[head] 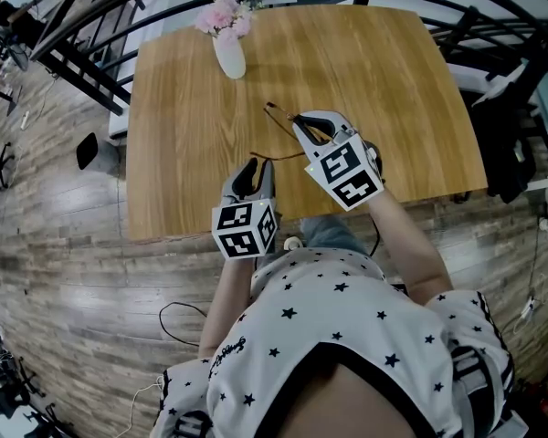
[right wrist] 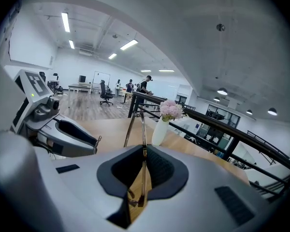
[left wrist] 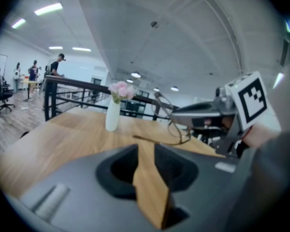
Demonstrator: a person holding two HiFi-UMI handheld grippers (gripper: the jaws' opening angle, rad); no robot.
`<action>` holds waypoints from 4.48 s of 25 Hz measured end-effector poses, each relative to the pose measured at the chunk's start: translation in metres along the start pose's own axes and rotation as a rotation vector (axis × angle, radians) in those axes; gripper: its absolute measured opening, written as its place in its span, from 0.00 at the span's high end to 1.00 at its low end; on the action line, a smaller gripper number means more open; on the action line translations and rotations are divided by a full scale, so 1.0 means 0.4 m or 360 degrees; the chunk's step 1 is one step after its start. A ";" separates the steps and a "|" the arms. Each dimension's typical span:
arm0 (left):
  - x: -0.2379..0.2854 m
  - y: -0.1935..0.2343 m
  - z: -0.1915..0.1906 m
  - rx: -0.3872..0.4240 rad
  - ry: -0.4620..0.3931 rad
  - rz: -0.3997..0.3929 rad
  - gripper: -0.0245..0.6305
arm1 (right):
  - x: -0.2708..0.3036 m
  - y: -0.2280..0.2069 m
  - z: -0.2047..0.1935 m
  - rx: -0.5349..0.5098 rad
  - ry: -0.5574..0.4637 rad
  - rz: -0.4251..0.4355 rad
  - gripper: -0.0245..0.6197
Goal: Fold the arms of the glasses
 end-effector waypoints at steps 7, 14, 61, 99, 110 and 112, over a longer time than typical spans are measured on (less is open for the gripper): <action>0.001 -0.011 0.012 -0.0007 -0.0020 -0.0022 0.80 | 0.003 0.026 -0.012 0.0010 0.0021 0.0037 0.92; 0.004 -0.017 0.017 -0.0020 -0.0035 -0.0041 0.81 | 0.008 0.054 -0.022 0.0012 0.0038 0.0069 0.92; 0.119 0.015 0.010 -0.0121 0.0035 0.0006 0.91 | 0.132 0.007 -0.147 0.0026 0.0263 0.0157 0.92; 0.196 0.067 -0.031 -0.0182 0.0143 0.0025 0.95 | 0.285 -0.024 -0.362 -0.0140 0.0695 0.0257 0.92; 0.182 0.086 -0.036 -0.0203 0.0147 0.0040 0.95 | 0.299 0.010 -0.368 -0.0231 0.0759 0.0314 0.92; 0.179 0.085 -0.037 -0.0202 0.0147 0.0038 0.95 | 0.298 0.019 -0.372 -0.0242 0.0766 0.0323 0.92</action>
Point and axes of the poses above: the fingertips, and each gripper's own axes: x forward along the fingers, y to its left, z out of its top, the point moved 4 cm from there along -x, backward along the fingers, and after that the axes turned 1 degree about x, right-handed, at the moved point
